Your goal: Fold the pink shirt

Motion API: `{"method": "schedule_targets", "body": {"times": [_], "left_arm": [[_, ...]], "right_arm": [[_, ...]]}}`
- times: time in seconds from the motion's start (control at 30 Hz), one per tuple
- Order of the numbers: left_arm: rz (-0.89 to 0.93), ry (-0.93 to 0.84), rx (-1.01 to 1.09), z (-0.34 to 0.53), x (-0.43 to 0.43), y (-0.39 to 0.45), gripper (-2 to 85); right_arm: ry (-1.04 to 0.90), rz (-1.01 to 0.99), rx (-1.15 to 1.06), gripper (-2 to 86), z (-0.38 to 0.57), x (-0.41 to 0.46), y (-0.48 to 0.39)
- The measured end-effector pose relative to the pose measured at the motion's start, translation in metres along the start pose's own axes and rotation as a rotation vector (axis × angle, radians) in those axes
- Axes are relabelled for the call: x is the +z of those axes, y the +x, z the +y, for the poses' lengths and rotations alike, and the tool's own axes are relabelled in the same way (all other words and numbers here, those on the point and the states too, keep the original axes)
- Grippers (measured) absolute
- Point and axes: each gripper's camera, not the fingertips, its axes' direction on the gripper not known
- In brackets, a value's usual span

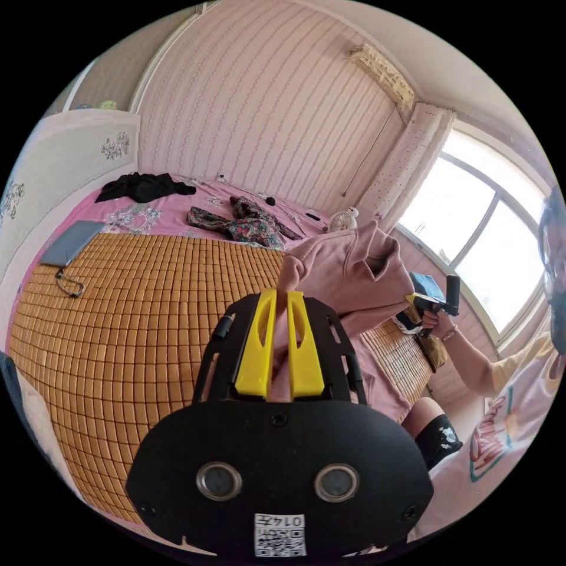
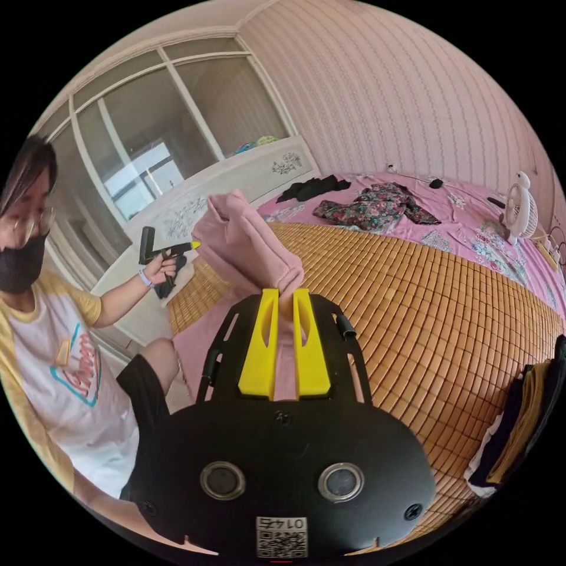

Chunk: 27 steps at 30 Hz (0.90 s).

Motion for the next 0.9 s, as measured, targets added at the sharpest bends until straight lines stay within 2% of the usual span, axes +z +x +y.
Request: {"method": "schedule_targets", "body": {"times": [0.07,0.2,0.27,0.33,0.4,0.47,0.57,0.67,0.7,0.73,0.77,0.83,0.9], "left_arm": [[-0.016,-0.004,-0.087,0.056,-0.03,-0.003,3.4],[-0.15,-0.091,-0.32,0.173,-0.062,-0.015,4.5],[-0.13,-0.139,-0.394,0.199,-0.061,-0.018,5.0],[-0.18,-0.105,-0.421,0.208,-0.059,-0.015,5.5],[-0.256,0.028,-0.475,0.208,-0.055,-0.011,6.0],[-0.224,0.054,-0.492,0.203,-0.04,-0.009,6.4],[-0.193,-0.035,-0.474,0.196,-0.002,-0.003,7.1],[-0.285,-0.153,-0.38,0.197,0.031,0.012,7.8],[-0.362,-0.25,-0.309,0.202,0.048,0.018,7.5],[-0.398,-0.273,-0.27,0.206,0.055,0.021,7.4],[-0.409,-0.235,-0.206,0.213,0.058,0.028,7.1],[-0.419,-0.257,-0.185,0.217,0.062,0.031,6.8],[-0.426,-0.308,-0.142,0.218,0.07,0.034,6.2]], "right_arm": [[-0.081,0.023,0.036,5.4,0.045,0.001,-0.026],[-0.201,0.076,0.363,7.5,0.141,0.032,-0.045],[-0.261,0.169,0.403,7.9,0.156,0.048,-0.055],[-0.282,0.278,0.414,8.5,0.155,0.068,-0.066],[-0.24,0.253,0.418,9.0,0.144,0.081,-0.07],[-0.206,0.216,0.438,9.4,0.13,0.094,-0.07],[-0.209,0.212,0.452,9.0,0.109,0.124,-0.071],[-0.305,0.326,0.341,7.8,0.088,0.163,-0.085],[-0.393,0.399,0.268,7.3,0.085,0.186,-0.091],[-0.523,0.457,0.186,6.9,0.09,0.214,-0.093],[-0.557,0.487,0.142,6.6,0.094,0.226,-0.095],[-0.459,0.57,0.041,6.1,0.102,0.238,-0.109],[-0.458,0.564,0.082,6.0,0.099,0.247,-0.111]]}}
